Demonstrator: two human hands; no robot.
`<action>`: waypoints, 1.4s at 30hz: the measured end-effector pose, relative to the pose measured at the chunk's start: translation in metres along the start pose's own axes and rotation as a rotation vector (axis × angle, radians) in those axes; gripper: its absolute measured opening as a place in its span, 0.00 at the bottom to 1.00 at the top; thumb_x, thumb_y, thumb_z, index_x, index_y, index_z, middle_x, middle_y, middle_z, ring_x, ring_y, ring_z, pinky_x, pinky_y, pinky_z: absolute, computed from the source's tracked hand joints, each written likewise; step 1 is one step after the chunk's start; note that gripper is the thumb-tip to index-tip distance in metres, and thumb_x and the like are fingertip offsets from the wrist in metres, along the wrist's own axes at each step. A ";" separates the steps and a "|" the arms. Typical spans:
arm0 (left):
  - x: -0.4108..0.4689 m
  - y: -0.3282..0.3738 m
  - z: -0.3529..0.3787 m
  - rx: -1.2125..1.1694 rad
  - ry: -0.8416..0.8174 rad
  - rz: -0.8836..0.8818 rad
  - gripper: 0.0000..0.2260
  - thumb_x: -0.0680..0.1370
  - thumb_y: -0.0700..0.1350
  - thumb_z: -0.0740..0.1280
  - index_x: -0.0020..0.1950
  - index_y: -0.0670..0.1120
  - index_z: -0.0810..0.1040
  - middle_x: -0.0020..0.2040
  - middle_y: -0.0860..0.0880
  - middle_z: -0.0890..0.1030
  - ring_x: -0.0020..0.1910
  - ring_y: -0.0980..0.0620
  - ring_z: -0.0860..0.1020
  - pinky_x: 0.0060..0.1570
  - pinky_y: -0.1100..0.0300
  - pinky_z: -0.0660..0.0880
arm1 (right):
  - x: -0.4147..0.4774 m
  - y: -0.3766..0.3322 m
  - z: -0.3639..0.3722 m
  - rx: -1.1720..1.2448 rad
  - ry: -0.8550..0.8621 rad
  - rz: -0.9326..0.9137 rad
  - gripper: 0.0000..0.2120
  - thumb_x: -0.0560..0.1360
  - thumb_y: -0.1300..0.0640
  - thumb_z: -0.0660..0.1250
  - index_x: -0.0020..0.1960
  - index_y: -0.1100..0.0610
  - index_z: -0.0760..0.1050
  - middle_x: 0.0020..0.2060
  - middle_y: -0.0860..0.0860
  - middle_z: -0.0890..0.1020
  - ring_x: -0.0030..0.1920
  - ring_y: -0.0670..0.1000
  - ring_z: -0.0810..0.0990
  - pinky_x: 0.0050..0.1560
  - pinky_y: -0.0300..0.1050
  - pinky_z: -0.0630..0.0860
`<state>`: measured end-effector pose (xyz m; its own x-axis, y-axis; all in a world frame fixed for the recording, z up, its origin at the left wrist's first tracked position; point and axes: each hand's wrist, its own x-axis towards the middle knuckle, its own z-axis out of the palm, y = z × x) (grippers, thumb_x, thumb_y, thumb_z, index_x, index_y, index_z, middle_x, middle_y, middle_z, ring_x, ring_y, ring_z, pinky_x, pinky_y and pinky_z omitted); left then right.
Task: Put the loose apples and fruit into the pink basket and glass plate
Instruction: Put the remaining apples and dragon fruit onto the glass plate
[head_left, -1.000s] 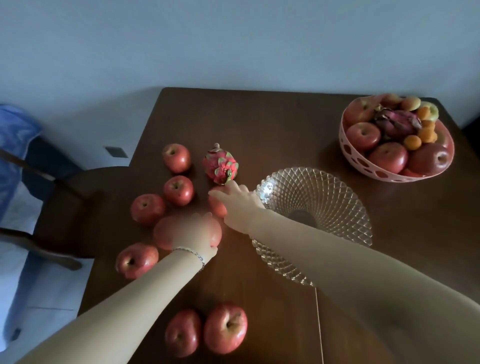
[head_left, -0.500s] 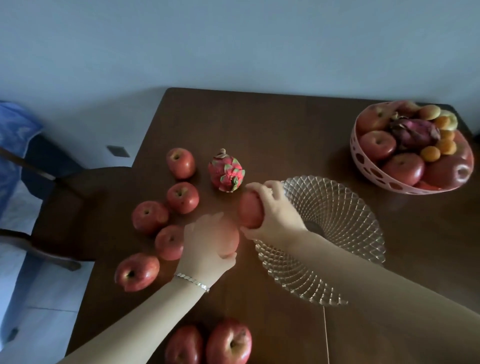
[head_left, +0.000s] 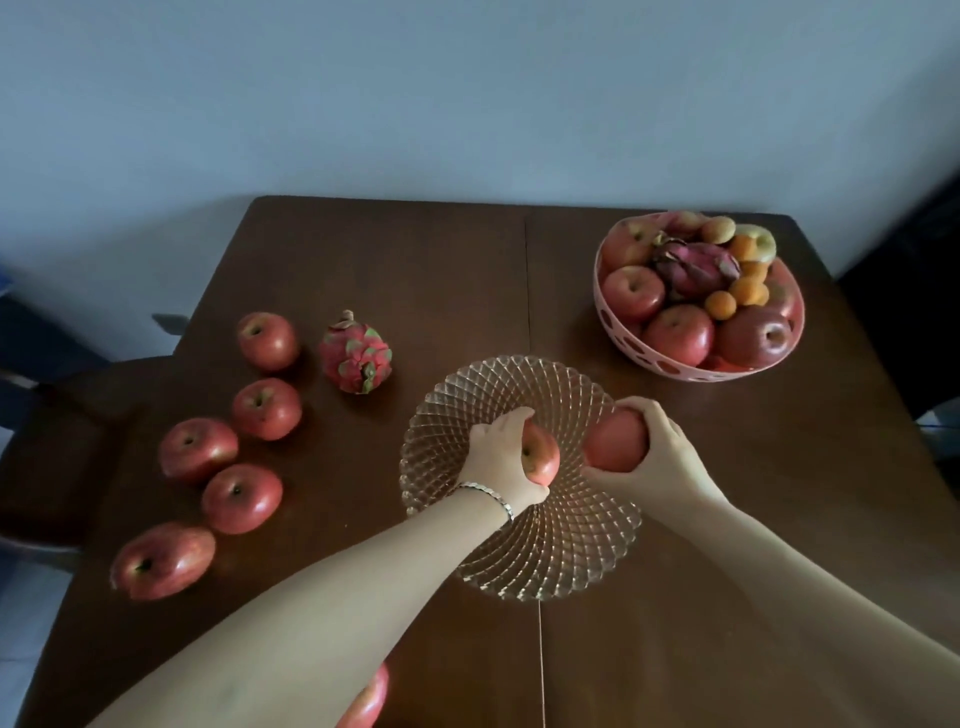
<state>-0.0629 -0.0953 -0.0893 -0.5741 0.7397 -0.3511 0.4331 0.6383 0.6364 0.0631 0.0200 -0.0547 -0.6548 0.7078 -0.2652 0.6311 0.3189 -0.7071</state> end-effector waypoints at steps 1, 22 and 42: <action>0.002 -0.001 0.002 -0.007 -0.006 -0.019 0.39 0.66 0.44 0.76 0.72 0.49 0.60 0.69 0.50 0.67 0.67 0.47 0.64 0.66 0.56 0.65 | 0.001 0.003 0.000 -0.003 -0.013 -0.002 0.36 0.60 0.55 0.79 0.63 0.45 0.66 0.55 0.52 0.70 0.51 0.50 0.73 0.50 0.39 0.70; -0.004 -0.010 0.006 -1.019 -0.026 -0.611 0.19 0.74 0.42 0.68 0.64 0.49 0.70 0.63 0.40 0.74 0.52 0.41 0.80 0.46 0.51 0.81 | 0.075 -0.047 0.083 0.095 -0.101 0.078 0.25 0.72 0.55 0.68 0.67 0.48 0.65 0.60 0.55 0.65 0.59 0.57 0.70 0.60 0.49 0.71; -0.005 -0.023 0.001 -0.933 0.034 -0.570 0.22 0.76 0.48 0.67 0.68 0.50 0.67 0.67 0.44 0.69 0.57 0.41 0.77 0.48 0.48 0.78 | 0.071 -0.032 0.076 0.543 -0.033 0.346 0.20 0.75 0.55 0.67 0.66 0.53 0.69 0.61 0.54 0.72 0.59 0.56 0.74 0.53 0.56 0.79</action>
<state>-0.0697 -0.1131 -0.1027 -0.5487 0.3715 -0.7489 -0.5910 0.4612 0.6618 -0.0347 0.0118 -0.1011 -0.4688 0.6900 -0.5515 0.5138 -0.2948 -0.8057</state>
